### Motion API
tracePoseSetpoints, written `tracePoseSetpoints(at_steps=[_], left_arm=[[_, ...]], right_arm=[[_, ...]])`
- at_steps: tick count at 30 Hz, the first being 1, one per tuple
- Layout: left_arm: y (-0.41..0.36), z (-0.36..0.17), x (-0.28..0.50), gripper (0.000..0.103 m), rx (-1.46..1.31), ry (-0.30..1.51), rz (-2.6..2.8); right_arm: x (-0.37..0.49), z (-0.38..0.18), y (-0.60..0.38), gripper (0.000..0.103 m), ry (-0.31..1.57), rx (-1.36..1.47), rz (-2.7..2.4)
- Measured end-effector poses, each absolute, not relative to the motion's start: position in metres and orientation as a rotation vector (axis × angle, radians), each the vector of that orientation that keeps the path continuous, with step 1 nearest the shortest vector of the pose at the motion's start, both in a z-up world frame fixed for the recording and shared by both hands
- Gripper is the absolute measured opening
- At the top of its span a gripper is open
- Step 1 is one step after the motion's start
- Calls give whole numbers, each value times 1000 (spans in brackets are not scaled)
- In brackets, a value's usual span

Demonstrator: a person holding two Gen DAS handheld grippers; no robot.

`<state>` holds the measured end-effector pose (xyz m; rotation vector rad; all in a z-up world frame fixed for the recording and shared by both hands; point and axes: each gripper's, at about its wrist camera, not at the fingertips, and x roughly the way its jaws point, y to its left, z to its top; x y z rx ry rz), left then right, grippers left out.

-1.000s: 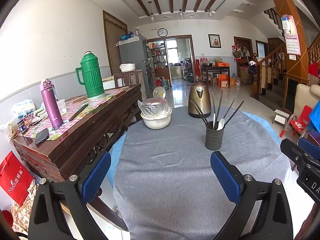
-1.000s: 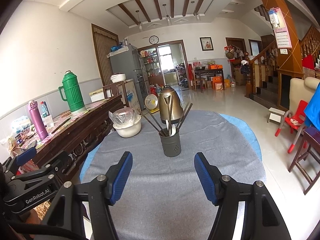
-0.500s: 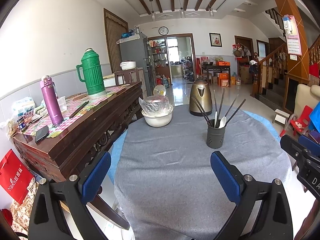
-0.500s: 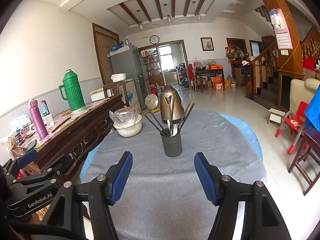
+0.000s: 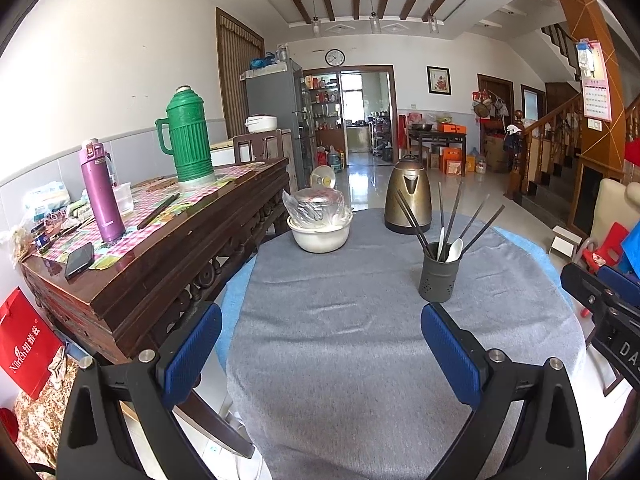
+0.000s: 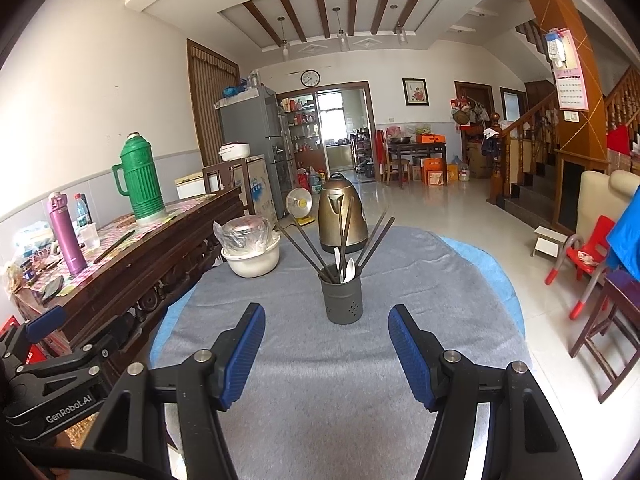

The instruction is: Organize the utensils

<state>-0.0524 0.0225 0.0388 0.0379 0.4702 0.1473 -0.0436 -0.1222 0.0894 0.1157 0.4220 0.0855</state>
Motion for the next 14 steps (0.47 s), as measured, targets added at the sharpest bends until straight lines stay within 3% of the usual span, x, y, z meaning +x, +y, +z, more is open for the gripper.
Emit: tracePoseSetpoints(at_steps=[14], left_arm=[[17,10,22,100,34,560,132]], right_arm=[[29,62,-126,68,511,116,64]])
